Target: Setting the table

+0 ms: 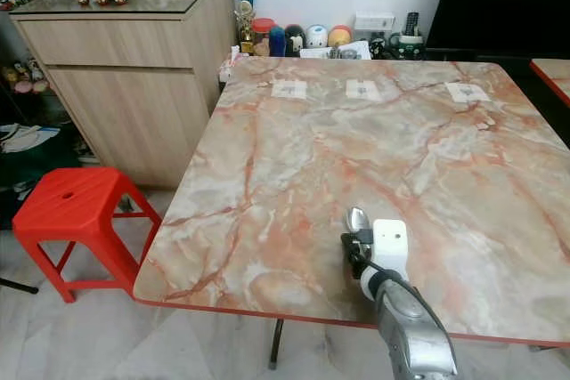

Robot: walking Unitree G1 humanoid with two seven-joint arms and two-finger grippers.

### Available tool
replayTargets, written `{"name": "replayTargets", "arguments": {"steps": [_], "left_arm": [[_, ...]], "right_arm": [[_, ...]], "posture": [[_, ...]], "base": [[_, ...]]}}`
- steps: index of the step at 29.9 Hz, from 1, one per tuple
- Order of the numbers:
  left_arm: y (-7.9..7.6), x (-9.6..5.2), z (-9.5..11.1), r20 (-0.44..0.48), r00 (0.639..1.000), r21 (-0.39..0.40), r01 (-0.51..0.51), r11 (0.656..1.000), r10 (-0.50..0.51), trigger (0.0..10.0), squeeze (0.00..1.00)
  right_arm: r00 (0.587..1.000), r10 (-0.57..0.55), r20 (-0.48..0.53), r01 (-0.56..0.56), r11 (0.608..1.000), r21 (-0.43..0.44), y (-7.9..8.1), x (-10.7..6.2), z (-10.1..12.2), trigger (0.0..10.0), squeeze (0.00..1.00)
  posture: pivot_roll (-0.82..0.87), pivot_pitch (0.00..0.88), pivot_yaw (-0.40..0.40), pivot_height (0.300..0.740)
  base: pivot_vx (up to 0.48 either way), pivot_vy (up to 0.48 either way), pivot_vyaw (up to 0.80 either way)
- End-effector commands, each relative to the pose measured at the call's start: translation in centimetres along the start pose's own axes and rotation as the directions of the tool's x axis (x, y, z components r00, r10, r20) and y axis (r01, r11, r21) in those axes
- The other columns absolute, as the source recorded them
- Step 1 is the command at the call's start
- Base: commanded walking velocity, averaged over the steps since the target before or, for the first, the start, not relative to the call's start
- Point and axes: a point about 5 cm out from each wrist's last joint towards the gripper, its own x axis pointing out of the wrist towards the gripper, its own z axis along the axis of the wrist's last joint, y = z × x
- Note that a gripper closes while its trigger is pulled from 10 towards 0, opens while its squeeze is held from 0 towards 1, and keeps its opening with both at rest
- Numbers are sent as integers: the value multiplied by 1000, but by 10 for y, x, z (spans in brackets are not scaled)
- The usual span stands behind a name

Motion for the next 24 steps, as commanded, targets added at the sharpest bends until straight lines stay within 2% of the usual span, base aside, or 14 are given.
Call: {"name": "replayTargets", "arguments": {"steps": [1,9,24], "left_arm": [[0,-1,-5,-25,1000,16,1,1000,-1,10000,0],[6,-4,-10,-35,999,22,-6,1000,7,10000,0],[3,-3,-9,-25,1000,32,-6,999,6,10000,0]], "right_arm": [[998,-8,-65,9,1000,13,-1,1,-14,0,0],[998,-1,-62,2,1000,8,2,1,-15,0,0],[1000,3,-30,-4,1000,-24,9,2,-14,0,0]], "posture": [[13,96,5,740],[16,102,4,740],[18,105,5,740]], "base": [[0,0,0],[0,0,0],[0,0,0]]}}
